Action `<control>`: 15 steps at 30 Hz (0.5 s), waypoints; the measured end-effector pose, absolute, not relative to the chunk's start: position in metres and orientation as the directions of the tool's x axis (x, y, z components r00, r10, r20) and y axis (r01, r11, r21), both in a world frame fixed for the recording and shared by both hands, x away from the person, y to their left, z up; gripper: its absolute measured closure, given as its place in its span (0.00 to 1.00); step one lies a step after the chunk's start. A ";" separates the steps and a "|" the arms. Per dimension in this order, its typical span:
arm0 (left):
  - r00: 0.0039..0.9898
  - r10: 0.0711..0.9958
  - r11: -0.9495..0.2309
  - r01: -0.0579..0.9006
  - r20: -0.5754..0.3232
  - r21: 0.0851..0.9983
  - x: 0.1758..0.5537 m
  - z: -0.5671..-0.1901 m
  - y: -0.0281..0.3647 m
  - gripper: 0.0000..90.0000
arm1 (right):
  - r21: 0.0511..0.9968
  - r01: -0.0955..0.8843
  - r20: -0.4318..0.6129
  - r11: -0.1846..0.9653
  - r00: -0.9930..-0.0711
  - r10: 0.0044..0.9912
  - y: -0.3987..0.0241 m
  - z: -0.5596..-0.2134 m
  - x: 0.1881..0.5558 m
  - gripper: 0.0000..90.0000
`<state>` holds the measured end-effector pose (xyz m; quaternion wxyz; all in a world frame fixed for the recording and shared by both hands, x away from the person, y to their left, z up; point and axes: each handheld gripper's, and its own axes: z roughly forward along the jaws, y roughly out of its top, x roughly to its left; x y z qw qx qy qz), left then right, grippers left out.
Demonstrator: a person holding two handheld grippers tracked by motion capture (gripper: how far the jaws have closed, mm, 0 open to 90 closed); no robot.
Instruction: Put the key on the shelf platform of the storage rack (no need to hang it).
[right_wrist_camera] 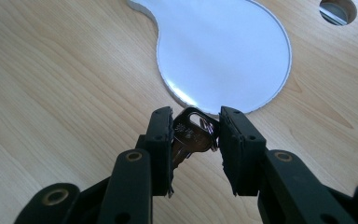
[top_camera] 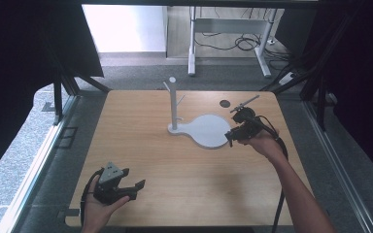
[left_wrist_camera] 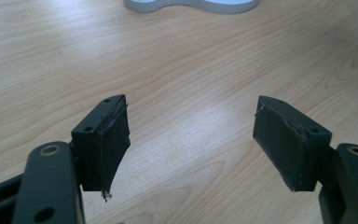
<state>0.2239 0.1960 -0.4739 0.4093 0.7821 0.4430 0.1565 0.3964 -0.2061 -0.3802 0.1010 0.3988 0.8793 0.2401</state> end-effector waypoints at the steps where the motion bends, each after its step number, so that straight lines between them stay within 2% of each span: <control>1: 0.560 0.820 -0.274 0.565 -0.117 0.779 0.224 -0.474 0.196 0.30 | 0.502 0.652 0.014 0.568 -0.663 0.749 -0.205 -0.380 0.398 0.73; 15: 0.562 0.819 -0.277 0.565 -0.118 0.777 0.223 -0.474 0.195 0.30 | 0.500 0.657 0.031 0.565 -0.665 0.746 -0.188 -0.381 0.417 0.73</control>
